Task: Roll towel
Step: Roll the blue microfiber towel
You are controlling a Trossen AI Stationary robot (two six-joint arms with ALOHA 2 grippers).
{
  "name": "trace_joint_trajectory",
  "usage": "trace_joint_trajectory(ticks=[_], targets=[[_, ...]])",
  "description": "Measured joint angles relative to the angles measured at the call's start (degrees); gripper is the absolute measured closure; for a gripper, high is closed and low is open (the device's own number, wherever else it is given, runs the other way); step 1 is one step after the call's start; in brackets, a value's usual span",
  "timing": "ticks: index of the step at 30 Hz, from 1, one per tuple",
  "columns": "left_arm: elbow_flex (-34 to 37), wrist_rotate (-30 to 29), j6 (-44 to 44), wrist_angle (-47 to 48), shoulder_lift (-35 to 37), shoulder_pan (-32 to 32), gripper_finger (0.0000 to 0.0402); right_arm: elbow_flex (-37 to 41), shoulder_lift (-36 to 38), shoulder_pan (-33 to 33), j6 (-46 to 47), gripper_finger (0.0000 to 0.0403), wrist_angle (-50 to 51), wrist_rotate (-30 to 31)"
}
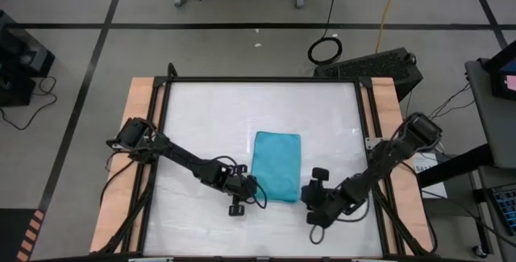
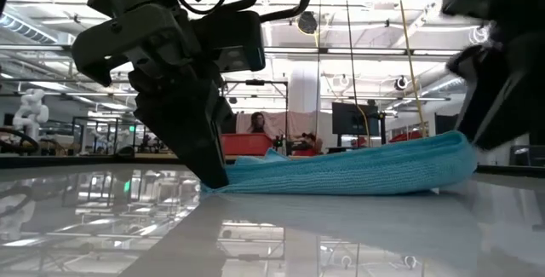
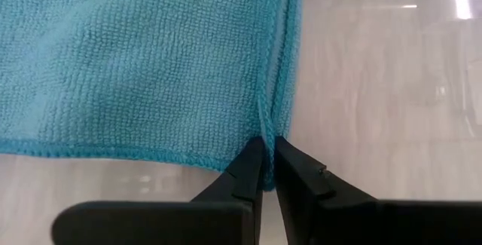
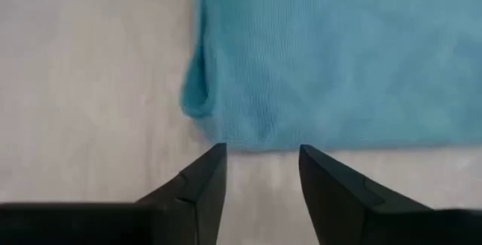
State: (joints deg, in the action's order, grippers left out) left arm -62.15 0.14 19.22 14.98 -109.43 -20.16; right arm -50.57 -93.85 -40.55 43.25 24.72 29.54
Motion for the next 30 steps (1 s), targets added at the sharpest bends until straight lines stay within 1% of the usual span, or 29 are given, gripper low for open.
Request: trace_joint_trajectory(ticks=[2, 5, 10, 12, 19, 22, 25, 30], targets=[[0.0, 0.9, 0.0, -0.1, 0.0, 0.3, 0.0361, 0.0, 0.9, -1.8, -3.9, 0.0245, -0.4, 2.2], [0.0, 1.4, 0.1, -0.2, 0.0, 0.6, 0.0361, 0.0, 0.5, -4.6, -12.7, 0.0253, -3.3, 4.7], [0.0, 2.5, 1.4, -0.3, 0.0, 1.3, 0.0361, 0.0, -3.2, -8.2, -31.5, 0.0272, -12.5, 5.3], [0.0, 3.3, 1.4, -0.3, 0.0, 1.4, 0.0361, -0.1, -5.0, -8.7, -36.6, 0.0277, -15.6, 5.6], [0.0, 3.8, 1.5, -0.3, -0.1, 1.6, 0.0361, -2.5, -9.5, -7.5, -44.8, 0.0275, -16.2, 9.6], [0.0, 4.3, 1.9, -0.3, -0.1, 1.8, 0.0361, -3.3, -10.1, -6.7, -48.5, 0.0272, -16.1, 9.6], [0.0, 5.0, 2.0, -0.3, -0.1, 2.2, 0.0361, -3.3, -10.1, -5.5, -49.3, 0.0274, -15.1, 9.6], [0.0, 6.1, 2.0, -0.3, -0.1, 2.6, 0.0361, -3.3, -10.1, -3.8, -48.1, 0.0278, -11.6, 8.1]])
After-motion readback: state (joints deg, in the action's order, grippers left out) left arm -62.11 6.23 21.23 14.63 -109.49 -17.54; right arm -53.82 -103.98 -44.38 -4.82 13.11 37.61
